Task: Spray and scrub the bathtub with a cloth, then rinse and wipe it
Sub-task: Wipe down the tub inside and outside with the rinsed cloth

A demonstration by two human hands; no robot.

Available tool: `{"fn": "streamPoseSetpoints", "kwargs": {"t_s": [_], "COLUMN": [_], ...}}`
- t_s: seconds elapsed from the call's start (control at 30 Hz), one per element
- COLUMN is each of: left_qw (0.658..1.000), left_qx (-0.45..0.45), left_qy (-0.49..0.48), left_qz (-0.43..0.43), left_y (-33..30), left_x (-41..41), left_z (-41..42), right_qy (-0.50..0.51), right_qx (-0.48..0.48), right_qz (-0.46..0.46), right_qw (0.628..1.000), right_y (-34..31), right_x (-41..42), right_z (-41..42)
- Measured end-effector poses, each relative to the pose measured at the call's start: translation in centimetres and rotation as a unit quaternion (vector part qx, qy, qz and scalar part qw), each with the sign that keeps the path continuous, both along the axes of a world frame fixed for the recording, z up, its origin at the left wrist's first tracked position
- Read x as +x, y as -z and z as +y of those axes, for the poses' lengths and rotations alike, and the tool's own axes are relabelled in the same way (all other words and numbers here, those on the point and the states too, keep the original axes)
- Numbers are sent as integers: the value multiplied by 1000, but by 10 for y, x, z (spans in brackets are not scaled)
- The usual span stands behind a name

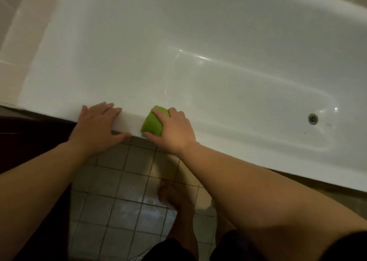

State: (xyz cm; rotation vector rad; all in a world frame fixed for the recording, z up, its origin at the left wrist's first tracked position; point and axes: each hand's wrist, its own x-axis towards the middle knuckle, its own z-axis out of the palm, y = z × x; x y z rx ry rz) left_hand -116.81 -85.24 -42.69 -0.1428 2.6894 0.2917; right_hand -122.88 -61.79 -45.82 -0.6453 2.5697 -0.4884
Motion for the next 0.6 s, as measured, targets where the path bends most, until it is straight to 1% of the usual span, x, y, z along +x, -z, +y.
{"fn": "streamPoseSetpoints", "kwargs": {"t_s": [0.07,0.13,0.23,0.37,0.43,0.5,0.6], "left_qw": [1000,999,999,996,993,987,978], "left_qx": [-4,1,16,39,47,57,70], "left_qy": [-17,-26,-36,-79,-106,-147,-193], "left_qz": [18,26,20,20,23,30,37], "left_y": [1,1,-1,-2,-3,-4,-6], "left_x": [3,4,6,9,10,13,17], "left_z": [-13,-25,-40,-56,-61,-68,-83], "right_qy": [-7,-17,-30,9,28,42,22], "right_qx": [-13,-26,-44,-35,-24,-16,-23], "right_qz": [-42,-64,-50,-11,0,13,-11], "right_qw": [999,997,997,999,999,999,999], "right_y": [0,2,3,5,2,2,2], "right_x": [-8,-12,-8,3,9,12,6], "right_z": [-43,-49,-5,75,95,88,25]}}
